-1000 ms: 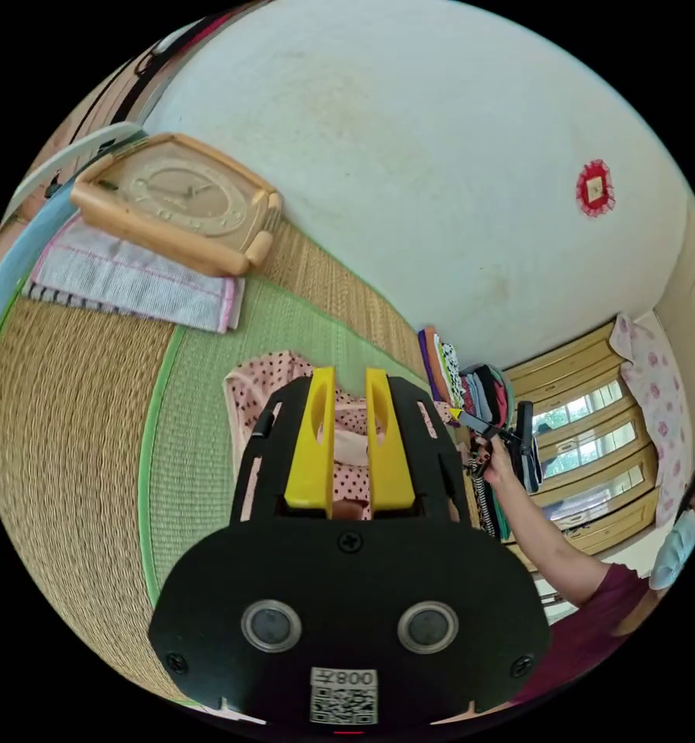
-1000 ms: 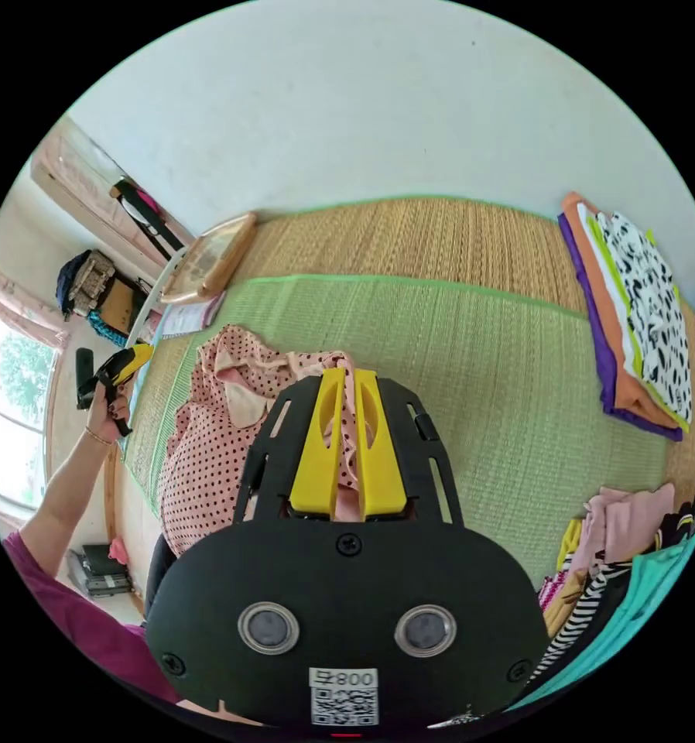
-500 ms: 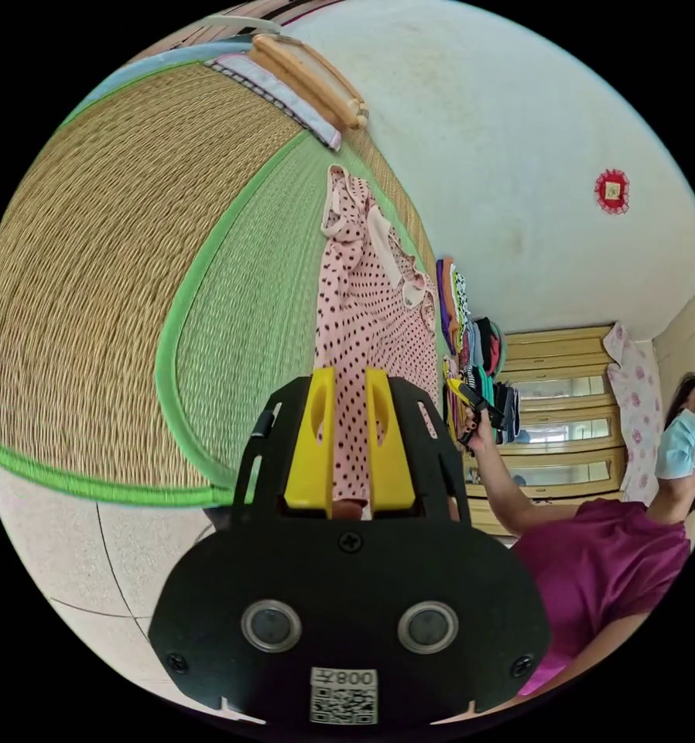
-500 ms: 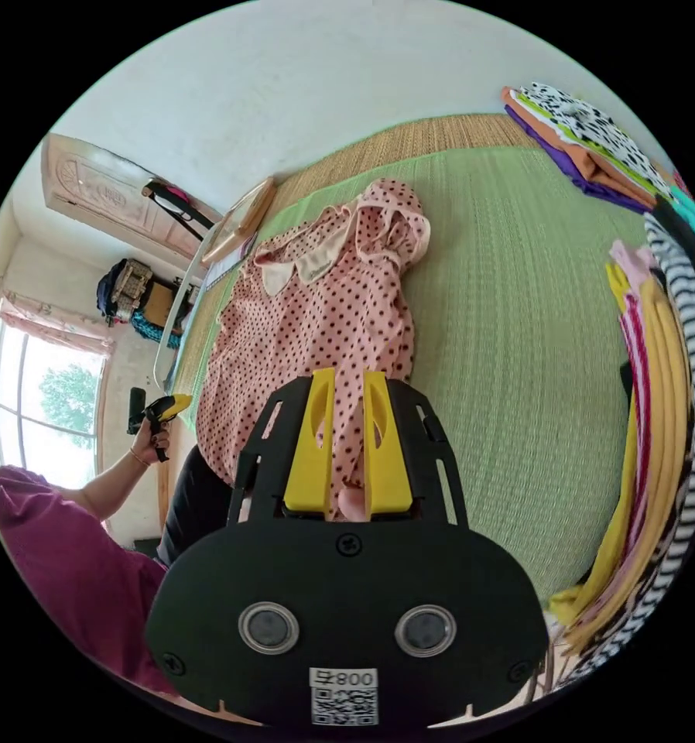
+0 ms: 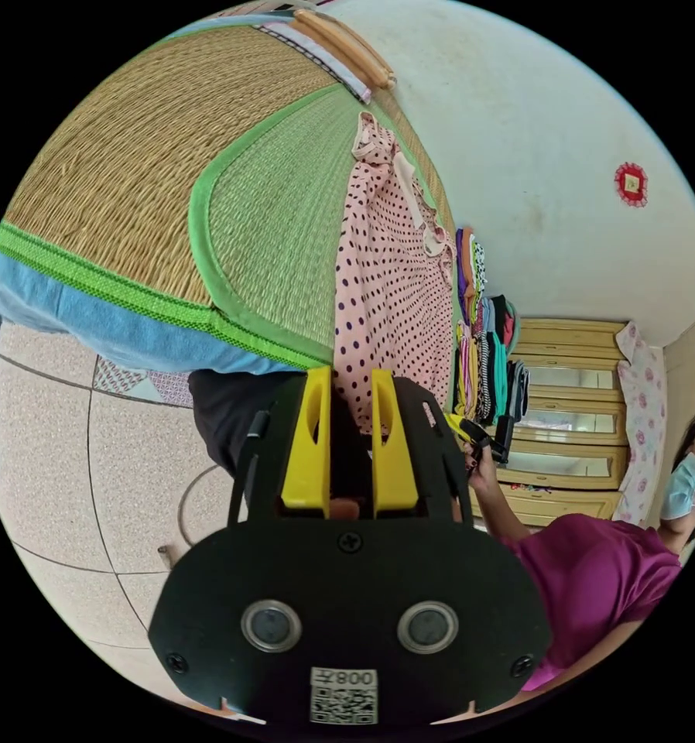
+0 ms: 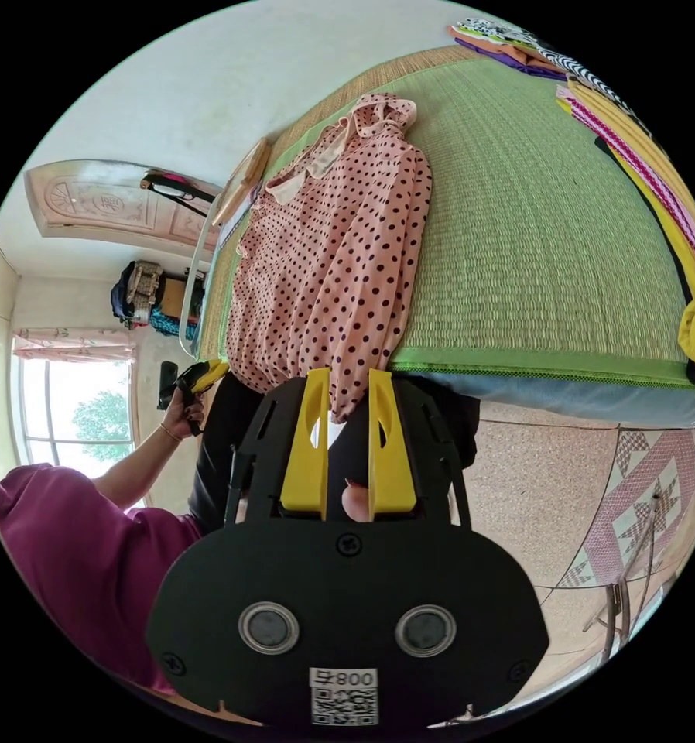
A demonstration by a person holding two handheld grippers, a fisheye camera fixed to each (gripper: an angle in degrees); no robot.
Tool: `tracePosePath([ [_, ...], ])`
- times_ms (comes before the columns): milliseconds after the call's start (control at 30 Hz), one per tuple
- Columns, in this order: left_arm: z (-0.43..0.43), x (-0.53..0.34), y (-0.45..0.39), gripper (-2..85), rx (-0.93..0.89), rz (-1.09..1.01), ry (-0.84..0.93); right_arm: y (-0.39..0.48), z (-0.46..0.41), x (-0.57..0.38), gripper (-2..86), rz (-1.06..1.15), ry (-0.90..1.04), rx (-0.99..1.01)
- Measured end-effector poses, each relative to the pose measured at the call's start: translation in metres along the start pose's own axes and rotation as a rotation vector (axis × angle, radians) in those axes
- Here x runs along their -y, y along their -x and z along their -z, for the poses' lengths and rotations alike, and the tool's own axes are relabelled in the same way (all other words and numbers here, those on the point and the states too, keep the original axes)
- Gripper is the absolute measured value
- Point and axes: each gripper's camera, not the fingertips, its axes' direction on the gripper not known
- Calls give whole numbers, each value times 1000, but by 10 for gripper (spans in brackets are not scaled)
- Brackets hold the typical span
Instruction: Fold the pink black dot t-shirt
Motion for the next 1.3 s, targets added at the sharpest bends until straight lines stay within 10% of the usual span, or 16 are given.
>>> tracePosePath([
  [833, -58, 28, 26, 42, 75, -104, -54, 16, -56, -54, 12, -66, -63, -50],
  [1300, -134, 225, -14, 55, 154, -306, -107, 120, -97, 158, 82, 285, -241, -263],
])
